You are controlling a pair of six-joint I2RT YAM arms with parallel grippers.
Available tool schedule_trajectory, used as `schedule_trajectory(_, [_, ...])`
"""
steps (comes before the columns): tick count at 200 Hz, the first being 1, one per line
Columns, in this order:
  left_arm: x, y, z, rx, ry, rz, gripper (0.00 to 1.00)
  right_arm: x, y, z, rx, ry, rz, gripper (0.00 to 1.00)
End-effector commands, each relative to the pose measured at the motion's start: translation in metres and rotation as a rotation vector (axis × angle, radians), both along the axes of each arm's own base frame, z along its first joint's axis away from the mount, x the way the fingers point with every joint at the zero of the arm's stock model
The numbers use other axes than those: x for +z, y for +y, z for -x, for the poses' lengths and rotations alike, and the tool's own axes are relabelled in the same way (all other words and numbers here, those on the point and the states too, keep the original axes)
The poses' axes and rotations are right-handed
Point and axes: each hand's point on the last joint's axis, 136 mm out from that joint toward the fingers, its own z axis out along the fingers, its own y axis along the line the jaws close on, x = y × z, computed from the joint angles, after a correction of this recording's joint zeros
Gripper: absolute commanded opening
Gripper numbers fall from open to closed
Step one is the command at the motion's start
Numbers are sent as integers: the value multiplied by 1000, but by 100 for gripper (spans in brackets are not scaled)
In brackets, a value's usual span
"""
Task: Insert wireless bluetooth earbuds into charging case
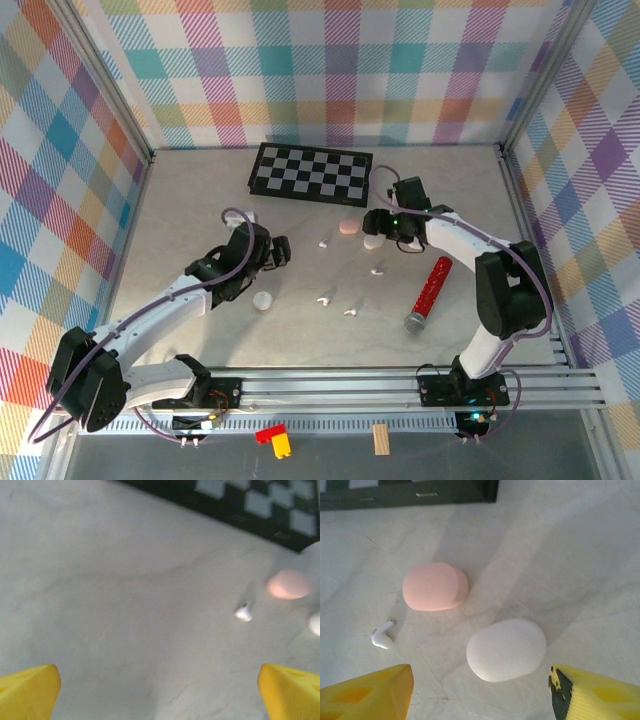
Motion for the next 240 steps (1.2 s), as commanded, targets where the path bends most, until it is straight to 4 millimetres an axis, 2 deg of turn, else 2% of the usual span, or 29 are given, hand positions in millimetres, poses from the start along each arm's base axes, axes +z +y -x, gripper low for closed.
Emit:
schedule_trajectory(1, [-24,31,43,229,196,-13,100,12,5,-1,-5,-32,-24,72])
schedule_trajectory(37, [-47,24,66,328,350,59,97,17,8,-3,4,-43,-29,72])
schedule_trajectory(78, [-72,13,62,287,437,-3,99,17,8,-3,4,-49,-31,72])
schedule_trajectory(114, [-98,-7,60,255,506,36,98,15,8,0,13,-40,-24,72])
schedule_trajectory(176, [-122,-7,59,290,541,21,83,10,10,3,22,-29,-28,72])
schedule_trajectory(240, [-143,3,65,349,563,-9,73,7,9,4,21,-22,-23,72])
